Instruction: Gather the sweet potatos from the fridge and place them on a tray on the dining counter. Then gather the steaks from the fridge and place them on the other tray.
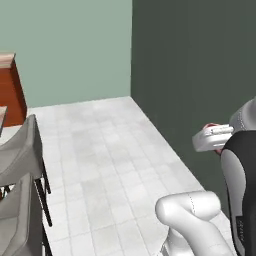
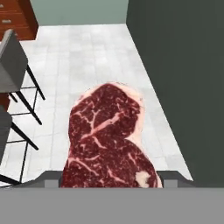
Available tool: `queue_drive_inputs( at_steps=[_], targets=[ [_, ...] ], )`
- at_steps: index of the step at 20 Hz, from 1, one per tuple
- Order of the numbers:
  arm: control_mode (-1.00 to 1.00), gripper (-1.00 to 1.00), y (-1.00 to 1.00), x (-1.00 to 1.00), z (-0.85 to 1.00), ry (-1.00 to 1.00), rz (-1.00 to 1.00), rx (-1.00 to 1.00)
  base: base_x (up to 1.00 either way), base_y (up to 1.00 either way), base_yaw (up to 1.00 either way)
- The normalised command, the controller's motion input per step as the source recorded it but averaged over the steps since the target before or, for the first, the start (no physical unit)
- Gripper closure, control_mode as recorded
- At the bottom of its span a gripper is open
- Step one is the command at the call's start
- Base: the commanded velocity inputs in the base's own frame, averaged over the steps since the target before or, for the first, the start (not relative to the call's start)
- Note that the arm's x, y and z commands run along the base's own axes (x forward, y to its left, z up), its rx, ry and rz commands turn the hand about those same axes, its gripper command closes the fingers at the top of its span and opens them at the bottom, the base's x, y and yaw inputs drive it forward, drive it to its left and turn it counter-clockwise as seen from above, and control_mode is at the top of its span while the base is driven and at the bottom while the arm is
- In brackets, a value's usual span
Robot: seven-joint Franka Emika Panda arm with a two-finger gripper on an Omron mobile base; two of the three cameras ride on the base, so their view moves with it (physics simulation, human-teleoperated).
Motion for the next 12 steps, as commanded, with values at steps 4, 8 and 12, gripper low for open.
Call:
queue_drive_inputs(
  at_steps=[4, 8, 12],
  targets=[
    [1.00, 1.00, 0.00, 0.00, 0.00, 0.00, 0.00, 0.00, 0.96, -0.31, 0.69],
    [1.00, 1.00, 0.00, 0.00, 0.00, 0.00, 0.00, 0.00, 0.84, -0.39, 0.68],
    [1.00, 1.00, 0.00, 0.00, 0.00, 0.00, 0.00, 0.00, 0.80, -0.38, 0.70]
  ],
)
